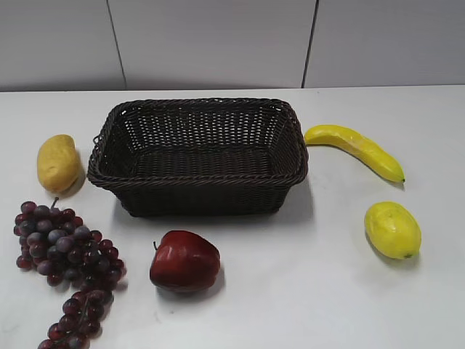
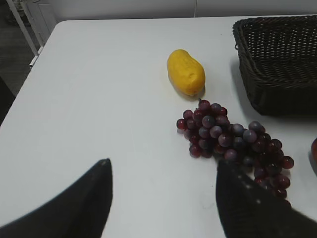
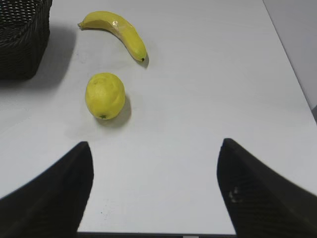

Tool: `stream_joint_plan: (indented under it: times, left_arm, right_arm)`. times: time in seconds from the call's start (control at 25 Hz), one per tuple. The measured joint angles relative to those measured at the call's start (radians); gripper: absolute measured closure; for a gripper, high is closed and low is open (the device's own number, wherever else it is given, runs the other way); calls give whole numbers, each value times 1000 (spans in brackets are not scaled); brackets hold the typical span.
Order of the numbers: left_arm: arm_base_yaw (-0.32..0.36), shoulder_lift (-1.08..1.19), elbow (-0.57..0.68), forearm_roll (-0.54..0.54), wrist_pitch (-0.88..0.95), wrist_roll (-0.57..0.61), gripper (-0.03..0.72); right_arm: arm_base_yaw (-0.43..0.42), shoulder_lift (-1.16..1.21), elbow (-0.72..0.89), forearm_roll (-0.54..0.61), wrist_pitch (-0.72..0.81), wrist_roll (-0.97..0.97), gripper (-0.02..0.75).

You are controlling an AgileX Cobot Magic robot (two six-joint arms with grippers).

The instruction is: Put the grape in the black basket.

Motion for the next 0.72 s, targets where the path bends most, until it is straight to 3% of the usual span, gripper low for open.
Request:
stream_joint_plan:
  times: [0.72]
  left_arm:
    - [0, 0, 0, -5, -2, 0, 100]
  right_arm:
    - [0, 0, 0, 0, 0, 0, 148]
